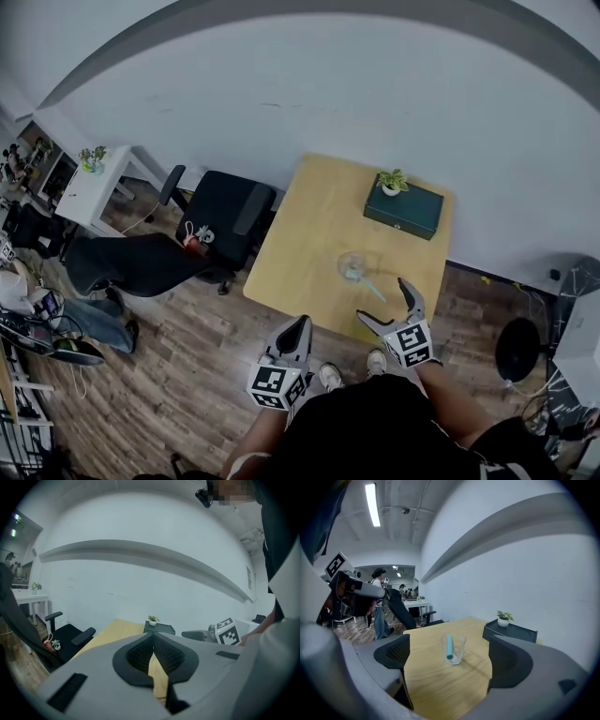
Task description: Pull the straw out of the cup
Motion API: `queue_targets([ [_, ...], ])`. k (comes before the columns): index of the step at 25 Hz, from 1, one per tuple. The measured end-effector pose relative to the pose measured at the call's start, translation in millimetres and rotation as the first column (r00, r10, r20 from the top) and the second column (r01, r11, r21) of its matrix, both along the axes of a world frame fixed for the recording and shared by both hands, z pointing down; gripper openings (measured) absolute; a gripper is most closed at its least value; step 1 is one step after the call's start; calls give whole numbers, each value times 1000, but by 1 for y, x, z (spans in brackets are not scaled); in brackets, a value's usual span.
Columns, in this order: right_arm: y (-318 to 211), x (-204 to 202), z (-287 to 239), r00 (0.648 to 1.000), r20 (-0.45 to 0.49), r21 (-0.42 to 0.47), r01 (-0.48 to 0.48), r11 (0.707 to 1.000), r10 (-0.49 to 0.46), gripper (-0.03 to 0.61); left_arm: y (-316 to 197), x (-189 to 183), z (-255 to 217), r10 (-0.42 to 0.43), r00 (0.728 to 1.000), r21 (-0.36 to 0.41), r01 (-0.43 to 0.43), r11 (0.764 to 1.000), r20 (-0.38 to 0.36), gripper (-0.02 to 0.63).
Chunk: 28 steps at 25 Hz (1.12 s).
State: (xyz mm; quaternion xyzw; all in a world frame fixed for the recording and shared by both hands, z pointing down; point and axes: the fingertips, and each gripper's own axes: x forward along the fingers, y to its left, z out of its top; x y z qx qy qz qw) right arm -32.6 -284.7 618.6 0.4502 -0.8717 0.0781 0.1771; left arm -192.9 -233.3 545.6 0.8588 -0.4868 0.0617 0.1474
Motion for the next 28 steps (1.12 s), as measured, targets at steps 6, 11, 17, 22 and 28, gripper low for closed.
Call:
queue_targets([
  [6,-13,-7,13,999,1,21,39,999,-39,463,-6,0,16,-35,999,-41,36,999,9,20],
  [11,-22,-19,9,997,18,54,70,996,-71,381,-7,-4,24,-61,998,-63,62,996,24,20],
  [17,-25,-28,10,996,0,49,93,994,-93,277,-14,-10,19,-95,995,-59,95,994,12,20],
  [22,-29,-27,14,997,-24,45,76,996,-75,210,-17,-9,15,-95,996,-49,95,994,4,20],
  [28,-30,-22,12,999,-35,76,40,996,-38,133,-14,-11,18,-94,995,-54,95,994,9,20],
])
